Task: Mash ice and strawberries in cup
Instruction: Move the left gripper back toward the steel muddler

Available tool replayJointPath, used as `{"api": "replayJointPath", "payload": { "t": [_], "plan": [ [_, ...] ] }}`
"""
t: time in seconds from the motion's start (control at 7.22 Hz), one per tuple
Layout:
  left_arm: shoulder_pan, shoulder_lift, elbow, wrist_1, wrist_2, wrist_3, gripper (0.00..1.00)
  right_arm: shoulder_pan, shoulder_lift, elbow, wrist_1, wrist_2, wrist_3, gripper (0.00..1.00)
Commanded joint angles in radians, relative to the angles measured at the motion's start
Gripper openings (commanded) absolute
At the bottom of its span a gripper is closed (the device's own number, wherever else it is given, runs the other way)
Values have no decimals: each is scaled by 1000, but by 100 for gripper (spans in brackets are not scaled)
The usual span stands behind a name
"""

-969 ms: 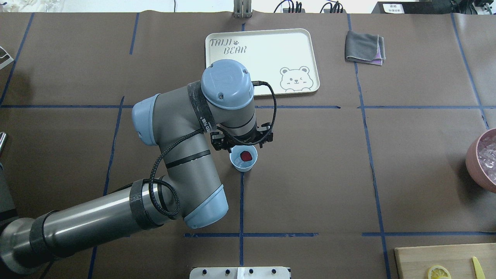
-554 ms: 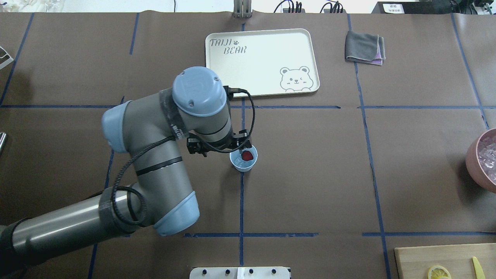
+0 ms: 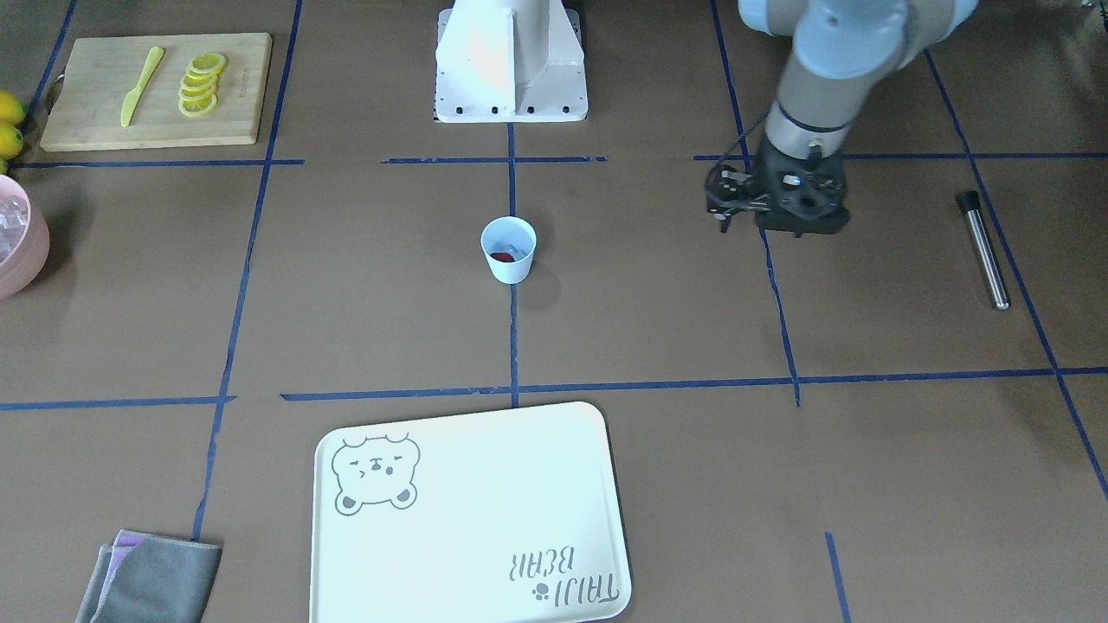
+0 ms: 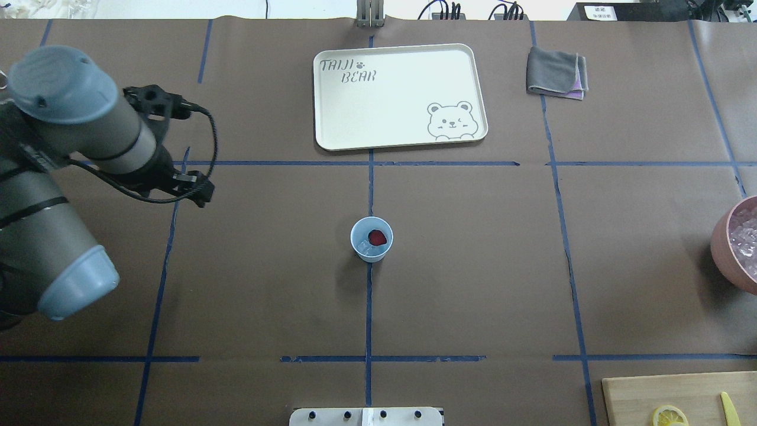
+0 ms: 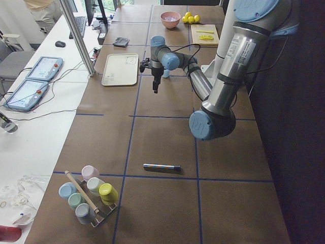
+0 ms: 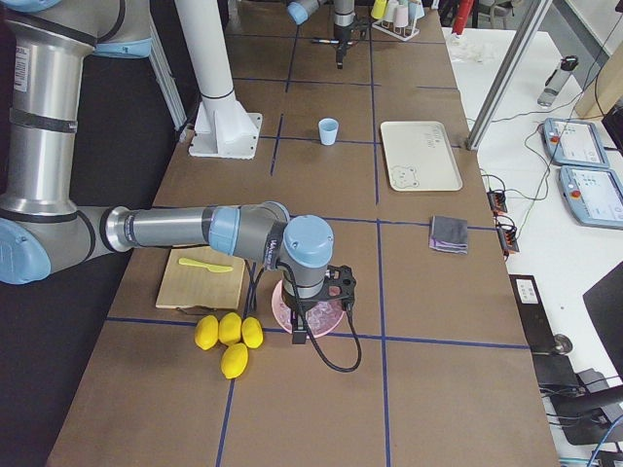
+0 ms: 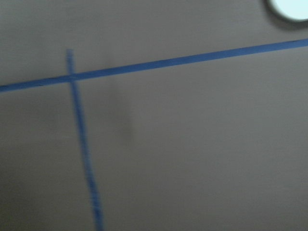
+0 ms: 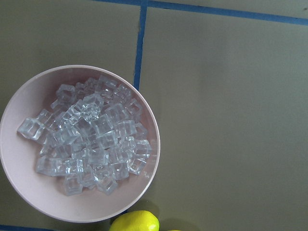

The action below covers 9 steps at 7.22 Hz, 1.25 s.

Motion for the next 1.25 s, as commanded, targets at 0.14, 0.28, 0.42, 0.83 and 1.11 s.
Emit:
{"api": "replayJointPath", "payload": {
  "t": [0.14, 0.28, 0.42, 0.83, 1.11],
  "plan": [
    [-281, 245, 53, -10, -116, 467, 100, 0, -5, 3, 0, 2, -2, 99],
    [-344, 288, 125, -89, -120, 532, 100, 0, -7, 5, 0, 2, -2, 99],
    [-361, 350, 215, -240, -169, 533, 100, 0, -7, 5, 0, 2, 0, 99],
    [-358, 363, 538, -669, -180, 454, 100, 0, -8, 3, 0, 2, 0, 99],
    [-357, 366, 560, -731, -180, 340, 98, 0, -8, 3, 0, 2, 0, 99]
  ]
}}
